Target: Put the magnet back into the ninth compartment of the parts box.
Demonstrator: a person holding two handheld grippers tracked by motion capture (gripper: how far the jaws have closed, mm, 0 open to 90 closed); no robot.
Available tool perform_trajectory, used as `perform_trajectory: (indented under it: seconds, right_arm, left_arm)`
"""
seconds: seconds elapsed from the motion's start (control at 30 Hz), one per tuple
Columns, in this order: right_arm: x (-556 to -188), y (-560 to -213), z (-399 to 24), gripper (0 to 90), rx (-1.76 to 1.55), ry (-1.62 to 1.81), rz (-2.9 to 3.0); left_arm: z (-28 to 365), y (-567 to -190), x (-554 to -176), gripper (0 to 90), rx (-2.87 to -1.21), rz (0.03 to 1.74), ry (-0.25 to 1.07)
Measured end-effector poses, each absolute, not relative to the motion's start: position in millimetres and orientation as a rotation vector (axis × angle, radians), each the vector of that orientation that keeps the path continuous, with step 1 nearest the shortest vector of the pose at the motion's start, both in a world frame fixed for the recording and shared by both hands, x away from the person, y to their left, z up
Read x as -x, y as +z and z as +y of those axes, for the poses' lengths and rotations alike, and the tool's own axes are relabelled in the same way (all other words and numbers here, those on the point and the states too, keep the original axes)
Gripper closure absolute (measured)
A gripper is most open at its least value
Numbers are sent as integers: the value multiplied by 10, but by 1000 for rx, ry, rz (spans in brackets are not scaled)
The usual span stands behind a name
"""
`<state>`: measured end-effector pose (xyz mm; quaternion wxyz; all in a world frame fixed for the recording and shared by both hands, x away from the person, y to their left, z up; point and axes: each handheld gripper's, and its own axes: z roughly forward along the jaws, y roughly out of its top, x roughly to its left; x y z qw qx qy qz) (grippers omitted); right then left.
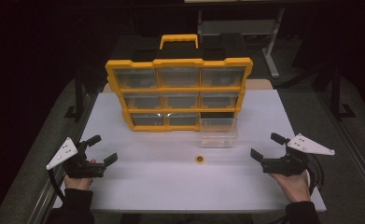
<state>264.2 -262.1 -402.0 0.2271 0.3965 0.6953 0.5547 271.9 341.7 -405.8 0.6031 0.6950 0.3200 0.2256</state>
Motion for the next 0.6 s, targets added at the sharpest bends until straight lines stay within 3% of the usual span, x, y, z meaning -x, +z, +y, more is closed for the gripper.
perform_trajectory:
  seconds: [0.6]
  right_arm:
    - [-2652, -4023, -2485, 0, -1072, 1459, 2009]
  left_arm:
    - [3449, -4086, -2747, 0, -1606, 766, 504]
